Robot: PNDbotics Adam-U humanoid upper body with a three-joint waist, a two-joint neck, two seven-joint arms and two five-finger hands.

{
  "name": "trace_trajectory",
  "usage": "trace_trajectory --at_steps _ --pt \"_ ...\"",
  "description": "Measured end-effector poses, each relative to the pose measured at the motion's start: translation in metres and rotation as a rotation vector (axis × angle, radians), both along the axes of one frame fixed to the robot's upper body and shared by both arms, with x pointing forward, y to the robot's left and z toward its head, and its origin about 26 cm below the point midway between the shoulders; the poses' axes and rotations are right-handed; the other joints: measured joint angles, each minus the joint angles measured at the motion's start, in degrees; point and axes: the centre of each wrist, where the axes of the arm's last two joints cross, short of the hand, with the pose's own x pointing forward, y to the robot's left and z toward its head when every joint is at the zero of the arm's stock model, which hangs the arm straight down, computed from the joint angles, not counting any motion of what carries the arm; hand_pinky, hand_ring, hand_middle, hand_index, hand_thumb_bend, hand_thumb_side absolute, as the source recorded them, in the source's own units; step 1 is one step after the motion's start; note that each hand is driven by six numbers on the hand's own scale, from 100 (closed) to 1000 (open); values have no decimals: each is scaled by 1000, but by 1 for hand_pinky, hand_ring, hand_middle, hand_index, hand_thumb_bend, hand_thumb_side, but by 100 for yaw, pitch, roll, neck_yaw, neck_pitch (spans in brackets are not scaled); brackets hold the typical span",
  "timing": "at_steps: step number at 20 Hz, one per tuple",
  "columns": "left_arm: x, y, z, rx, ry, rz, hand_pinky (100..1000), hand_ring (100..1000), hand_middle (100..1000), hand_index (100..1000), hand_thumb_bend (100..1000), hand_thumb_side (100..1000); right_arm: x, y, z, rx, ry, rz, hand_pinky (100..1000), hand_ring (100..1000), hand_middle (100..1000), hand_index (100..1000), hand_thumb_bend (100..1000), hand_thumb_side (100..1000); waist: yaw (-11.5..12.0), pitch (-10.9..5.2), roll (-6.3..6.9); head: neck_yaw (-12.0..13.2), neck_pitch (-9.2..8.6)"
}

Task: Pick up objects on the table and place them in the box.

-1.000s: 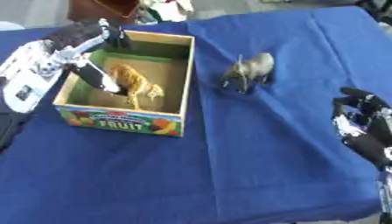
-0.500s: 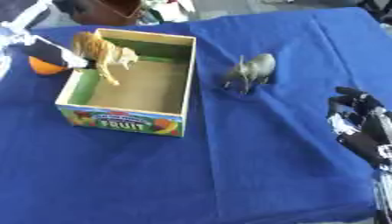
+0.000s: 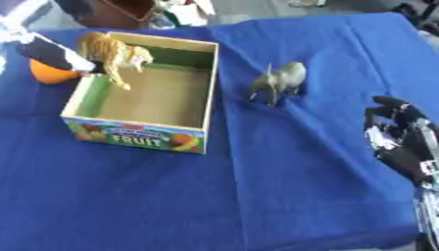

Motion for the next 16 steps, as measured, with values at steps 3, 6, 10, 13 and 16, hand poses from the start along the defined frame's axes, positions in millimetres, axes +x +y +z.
trace_trajectory --at_steps 3,6,10,13,16 --pt "11 -6 -13 55 52 -4 622 535 503 621 836 228 0 1 -1 -1 2 4 594 795 596 816 100 259 -33 1 11 0 0" --pt "21 -7 -29 98 102 7 625 543 509 626 831 224 0 1 -1 -1 2 6 595 795 596 816 100 262 -63 2 24 -2 -2" --pt "31 -6 -49 137 154 21 636 564 530 645 835 216 0 1 -1 -1 2 7 595 795 596 816 100 261 -86 17 55 -20 -41" --pt "36 -6 -60 160 190 22 659 603 570 674 832 199 0 2 -1 -1 4 9 595 795 596 816 100 264 -90 29 54 -38 -45" --pt "38 -5 -64 181 218 9 706 688 671 743 803 114 0 2 -1 -1 4 9 595 795 596 817 100 263 -92 31 57 -43 -45"
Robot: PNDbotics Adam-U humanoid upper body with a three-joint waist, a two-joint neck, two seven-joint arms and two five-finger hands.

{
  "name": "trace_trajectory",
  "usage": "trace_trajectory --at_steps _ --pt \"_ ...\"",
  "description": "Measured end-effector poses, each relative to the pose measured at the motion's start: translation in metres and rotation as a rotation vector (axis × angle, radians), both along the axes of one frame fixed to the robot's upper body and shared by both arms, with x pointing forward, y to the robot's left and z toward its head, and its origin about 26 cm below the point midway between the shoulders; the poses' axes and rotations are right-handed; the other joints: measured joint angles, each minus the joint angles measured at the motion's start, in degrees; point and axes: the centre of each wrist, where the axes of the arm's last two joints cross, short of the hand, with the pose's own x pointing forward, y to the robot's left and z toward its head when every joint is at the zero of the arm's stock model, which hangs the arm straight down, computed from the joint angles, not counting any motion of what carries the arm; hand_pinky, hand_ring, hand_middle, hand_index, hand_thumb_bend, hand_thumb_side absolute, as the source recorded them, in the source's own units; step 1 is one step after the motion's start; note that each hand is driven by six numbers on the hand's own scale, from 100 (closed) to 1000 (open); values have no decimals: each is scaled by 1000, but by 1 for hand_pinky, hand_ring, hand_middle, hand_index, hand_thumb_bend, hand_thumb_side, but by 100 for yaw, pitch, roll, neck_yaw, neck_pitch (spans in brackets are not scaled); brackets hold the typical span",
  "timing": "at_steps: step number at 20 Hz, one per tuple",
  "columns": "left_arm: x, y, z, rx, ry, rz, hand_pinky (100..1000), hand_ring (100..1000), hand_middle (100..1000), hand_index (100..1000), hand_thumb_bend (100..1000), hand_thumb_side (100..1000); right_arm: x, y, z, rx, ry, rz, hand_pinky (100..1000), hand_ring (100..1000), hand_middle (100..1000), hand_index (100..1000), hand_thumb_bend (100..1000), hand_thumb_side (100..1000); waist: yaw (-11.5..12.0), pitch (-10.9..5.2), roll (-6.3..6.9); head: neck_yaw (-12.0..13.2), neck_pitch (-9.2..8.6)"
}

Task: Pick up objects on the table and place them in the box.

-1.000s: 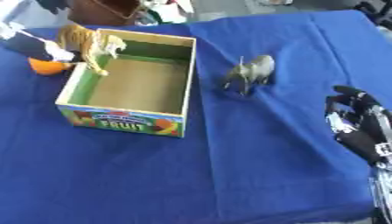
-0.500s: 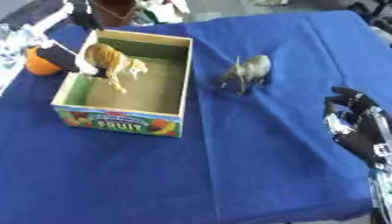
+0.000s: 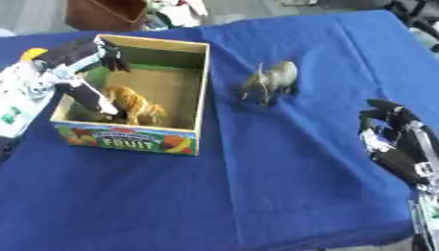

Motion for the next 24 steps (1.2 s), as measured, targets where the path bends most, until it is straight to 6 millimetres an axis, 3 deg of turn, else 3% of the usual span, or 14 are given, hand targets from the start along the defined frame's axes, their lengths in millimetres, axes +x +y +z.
trace_trajectory --at_steps 3,6,9,17,24 --pt "0 1 -1 24 31 -15 754 756 761 806 801 100 0 0 0 0 0 0 595 795 596 817 100 264 7 5 5 -4 0" --pt "-2 1 0 31 41 -26 786 802 815 855 916 230 0 0 0 0 0 0 595 795 596 817 100 263 15 5 7 -10 -1" --pt "-5 -1 6 22 22 -40 790 808 823 860 1000 246 0 0 0 0 0 0 595 795 596 817 100 264 23 5 3 -27 -2" --pt "-19 8 37 -4 -26 -78 793 808 819 858 1000 267 0 0 0 0 0 -1 595 796 596 817 100 265 60 4 10 -58 -4" --pt "-34 35 63 -61 -109 5 773 788 802 846 988 296 0 -1 0 -1 0 -2 595 796 596 818 100 269 94 -19 32 -105 -20"
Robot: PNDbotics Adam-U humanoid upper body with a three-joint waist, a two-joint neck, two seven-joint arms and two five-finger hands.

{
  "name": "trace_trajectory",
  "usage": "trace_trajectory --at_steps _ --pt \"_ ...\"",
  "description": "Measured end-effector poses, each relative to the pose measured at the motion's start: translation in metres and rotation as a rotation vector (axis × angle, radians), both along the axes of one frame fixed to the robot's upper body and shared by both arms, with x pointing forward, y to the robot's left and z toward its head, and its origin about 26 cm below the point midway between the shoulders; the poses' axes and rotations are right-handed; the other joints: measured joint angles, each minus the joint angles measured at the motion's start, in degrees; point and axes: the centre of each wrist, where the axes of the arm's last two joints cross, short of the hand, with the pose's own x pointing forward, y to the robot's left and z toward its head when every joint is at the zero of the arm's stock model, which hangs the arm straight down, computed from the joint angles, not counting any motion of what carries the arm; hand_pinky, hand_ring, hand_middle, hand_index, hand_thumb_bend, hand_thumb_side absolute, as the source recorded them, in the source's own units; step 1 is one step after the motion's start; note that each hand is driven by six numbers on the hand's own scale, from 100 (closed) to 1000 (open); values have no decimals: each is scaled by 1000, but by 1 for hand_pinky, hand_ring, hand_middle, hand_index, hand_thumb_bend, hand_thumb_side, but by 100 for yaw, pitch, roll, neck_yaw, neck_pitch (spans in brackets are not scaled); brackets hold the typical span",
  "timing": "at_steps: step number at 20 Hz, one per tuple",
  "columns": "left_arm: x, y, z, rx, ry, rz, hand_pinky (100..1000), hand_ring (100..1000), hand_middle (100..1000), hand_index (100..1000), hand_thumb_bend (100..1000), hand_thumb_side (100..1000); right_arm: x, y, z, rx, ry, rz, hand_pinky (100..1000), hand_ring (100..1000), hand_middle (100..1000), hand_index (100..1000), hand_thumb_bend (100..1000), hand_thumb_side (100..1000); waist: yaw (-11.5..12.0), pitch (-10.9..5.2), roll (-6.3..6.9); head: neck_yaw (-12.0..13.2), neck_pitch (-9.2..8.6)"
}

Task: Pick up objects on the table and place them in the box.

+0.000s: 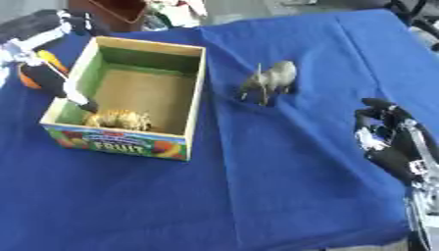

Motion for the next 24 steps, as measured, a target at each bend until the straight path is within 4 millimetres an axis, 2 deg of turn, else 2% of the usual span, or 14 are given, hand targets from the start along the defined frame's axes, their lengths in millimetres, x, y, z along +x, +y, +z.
trace_trajectory --at_steps 1,3,7,11,19,24 --pt "-2 6 2 -14 -13 28 755 771 787 835 865 231 0 0 0 0 0 -1 595 796 596 818 100 276 6 0 0 -4 -10" --pt "-4 20 6 -47 -43 92 737 750 768 821 797 100 0 0 0 -1 1 -2 595 795 596 818 100 270 27 0 0 -22 -29" --pt "-8 51 7 -115 -88 251 719 727 747 806 816 148 -1 -2 -1 1 3 -10 595 796 596 818 100 272 57 0 1 -56 -31" --pt "-7 73 -10 -180 -106 395 711 721 745 804 814 143 -1 -2 -1 1 4 -12 595 796 596 818 100 272 76 0 -4 -80 -32" --pt "6 96 -43 -220 -66 532 702 716 742 804 813 138 -1 -3 -3 1 7 -11 595 795 595 818 100 269 91 18 -91 -91 -33" --pt "15 96 -53 -236 -63 555 696 711 741 806 816 145 -1 -3 -4 1 8 -10 596 796 595 818 100 268 86 49 -135 -74 -34"
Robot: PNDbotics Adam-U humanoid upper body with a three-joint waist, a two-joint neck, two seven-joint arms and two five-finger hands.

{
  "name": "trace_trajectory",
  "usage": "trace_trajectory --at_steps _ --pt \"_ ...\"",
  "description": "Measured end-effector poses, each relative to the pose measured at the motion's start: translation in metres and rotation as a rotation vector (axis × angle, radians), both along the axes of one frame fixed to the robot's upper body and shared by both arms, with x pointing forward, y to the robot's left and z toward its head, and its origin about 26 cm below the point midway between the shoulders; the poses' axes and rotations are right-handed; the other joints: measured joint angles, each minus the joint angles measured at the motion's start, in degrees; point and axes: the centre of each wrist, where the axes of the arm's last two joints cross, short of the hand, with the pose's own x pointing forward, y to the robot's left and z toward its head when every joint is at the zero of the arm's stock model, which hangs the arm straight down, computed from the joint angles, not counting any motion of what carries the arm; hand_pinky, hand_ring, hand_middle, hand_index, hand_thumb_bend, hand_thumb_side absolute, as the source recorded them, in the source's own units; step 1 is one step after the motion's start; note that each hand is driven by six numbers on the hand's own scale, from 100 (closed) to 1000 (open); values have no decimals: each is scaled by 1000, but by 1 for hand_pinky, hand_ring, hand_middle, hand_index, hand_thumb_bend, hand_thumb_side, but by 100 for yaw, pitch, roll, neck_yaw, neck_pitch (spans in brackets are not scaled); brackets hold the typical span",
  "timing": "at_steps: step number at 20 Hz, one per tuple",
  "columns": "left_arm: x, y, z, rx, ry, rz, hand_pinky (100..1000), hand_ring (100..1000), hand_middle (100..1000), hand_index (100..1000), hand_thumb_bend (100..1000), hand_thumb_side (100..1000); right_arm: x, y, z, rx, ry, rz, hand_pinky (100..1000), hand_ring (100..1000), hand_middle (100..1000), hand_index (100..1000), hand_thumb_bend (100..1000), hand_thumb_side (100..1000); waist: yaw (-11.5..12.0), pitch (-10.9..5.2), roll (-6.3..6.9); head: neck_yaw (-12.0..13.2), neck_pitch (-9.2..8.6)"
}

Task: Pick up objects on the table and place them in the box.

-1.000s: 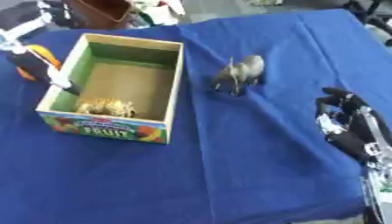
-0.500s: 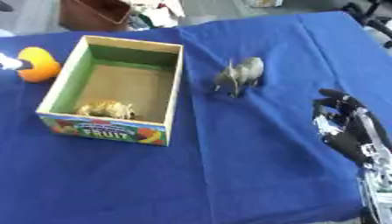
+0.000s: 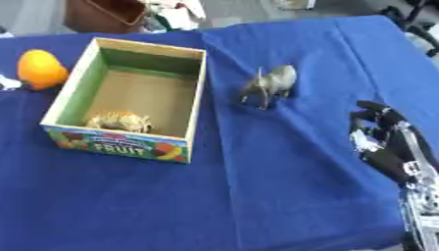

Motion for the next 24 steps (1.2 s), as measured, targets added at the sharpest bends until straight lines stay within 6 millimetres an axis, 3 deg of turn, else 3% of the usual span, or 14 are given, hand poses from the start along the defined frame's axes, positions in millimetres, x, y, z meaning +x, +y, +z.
trace_trajectory --at_steps 5,9,10,12,15,18,24 --pt "6 -2 -11 -12 17 6 682 694 730 798 819 151 1 1 0 -3 -8 7 595 796 595 818 100 261 -86 83 -75 11 -25" --pt "8 -1 -14 -18 27 11 650 617 647 748 812 181 2 2 0 -3 -11 11 595 795 595 818 100 260 -133 133 -108 28 -51" --pt "8 0 -15 -19 29 13 640 598 620 727 765 188 3 2 0 -4 -12 13 595 795 595 818 100 261 -135 136 -110 31 -51" --pt "9 -1 -17 -22 31 16 600 515 518 643 541 185 3 2 0 -4 -15 15 595 795 595 818 100 263 -138 151 -112 33 -51" --pt "9 -2 -18 -27 5 31 549 405 370 509 306 162 4 3 0 -4 -17 16 594 795 595 818 100 265 -138 160 -109 33 -51" --pt "9 -4 -17 -35 -40 50 519 340 281 431 266 158 4 3 0 -4 -17 16 594 795 595 818 100 266 -126 160 -97 33 -51" --pt "6 -16 -1 -64 -143 17 515 333 271 422 263 147 3 2 0 -5 -14 17 594 796 595 818 100 269 -87 102 -42 30 -51"
